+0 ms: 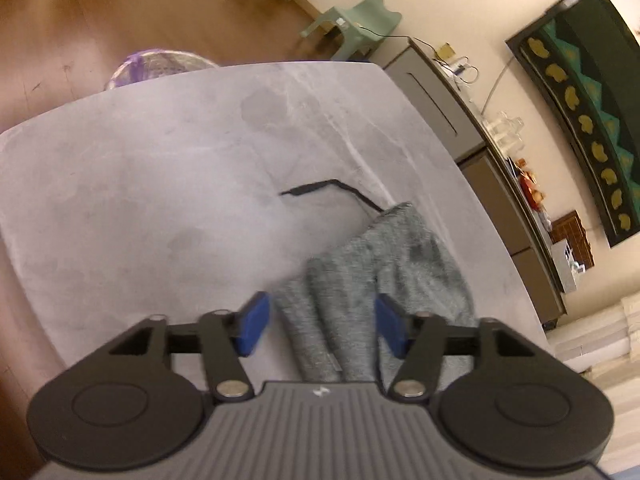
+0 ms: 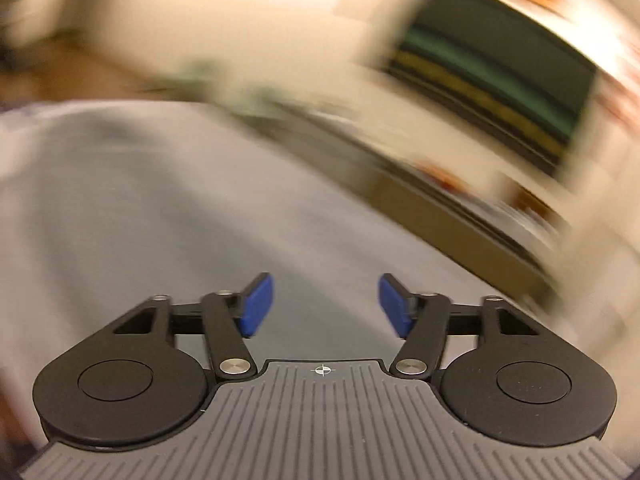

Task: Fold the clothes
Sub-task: 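Grasp the folded garment edge with the left gripper while the right gripper grasps the waistband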

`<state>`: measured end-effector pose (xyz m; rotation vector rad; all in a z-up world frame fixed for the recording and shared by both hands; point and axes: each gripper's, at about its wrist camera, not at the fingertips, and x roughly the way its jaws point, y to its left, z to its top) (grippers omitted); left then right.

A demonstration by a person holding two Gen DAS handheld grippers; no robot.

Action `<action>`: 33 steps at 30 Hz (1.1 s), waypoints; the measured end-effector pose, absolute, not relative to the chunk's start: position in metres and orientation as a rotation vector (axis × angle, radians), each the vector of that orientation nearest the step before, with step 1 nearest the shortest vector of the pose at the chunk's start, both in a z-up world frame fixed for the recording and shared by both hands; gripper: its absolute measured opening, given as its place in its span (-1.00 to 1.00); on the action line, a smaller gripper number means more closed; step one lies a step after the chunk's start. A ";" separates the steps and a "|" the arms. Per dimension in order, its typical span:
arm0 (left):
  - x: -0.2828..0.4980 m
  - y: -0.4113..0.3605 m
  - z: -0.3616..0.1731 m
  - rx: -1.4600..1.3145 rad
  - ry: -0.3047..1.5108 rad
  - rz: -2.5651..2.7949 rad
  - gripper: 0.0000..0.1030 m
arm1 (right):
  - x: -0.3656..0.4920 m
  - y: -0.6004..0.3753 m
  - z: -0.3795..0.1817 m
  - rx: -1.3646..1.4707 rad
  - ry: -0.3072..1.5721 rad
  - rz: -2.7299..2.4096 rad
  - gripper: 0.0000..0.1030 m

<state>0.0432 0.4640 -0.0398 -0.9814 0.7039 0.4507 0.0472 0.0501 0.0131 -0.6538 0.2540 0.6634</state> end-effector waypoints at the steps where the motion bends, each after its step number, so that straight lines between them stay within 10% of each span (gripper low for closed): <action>1: 0.040 0.469 -0.047 -1.018 0.710 0.430 0.25 | 0.034 0.091 0.007 -0.692 0.230 0.739 0.50; 7: 0.029 0.488 -0.073 -1.136 0.692 0.321 0.43 | 0.019 0.267 -0.054 -0.942 0.200 0.982 0.43; 11: 0.044 0.485 -0.081 -1.155 0.671 0.257 0.72 | 0.044 0.300 -0.058 -0.960 0.269 0.939 -0.89; 16: 0.078 0.467 -0.089 -1.128 0.648 0.160 0.72 | 0.050 0.281 -0.025 -0.711 0.393 1.041 -0.90; 19: 0.094 0.456 -0.092 -1.039 0.701 0.200 -0.56 | 0.056 0.269 -0.023 -0.656 0.456 1.095 -0.87; 23: 0.097 0.453 -0.085 -1.005 0.681 0.243 -0.61 | 0.098 0.234 0.002 -0.435 0.577 1.155 0.13; 29: 0.094 0.429 -0.065 -0.846 0.660 0.307 -0.63 | 0.209 0.205 0.006 -0.253 0.747 0.787 -0.70; 33: 0.089 0.382 -0.029 -0.564 0.593 0.359 -0.64 | 0.252 0.219 -0.035 -0.434 0.782 0.694 -0.85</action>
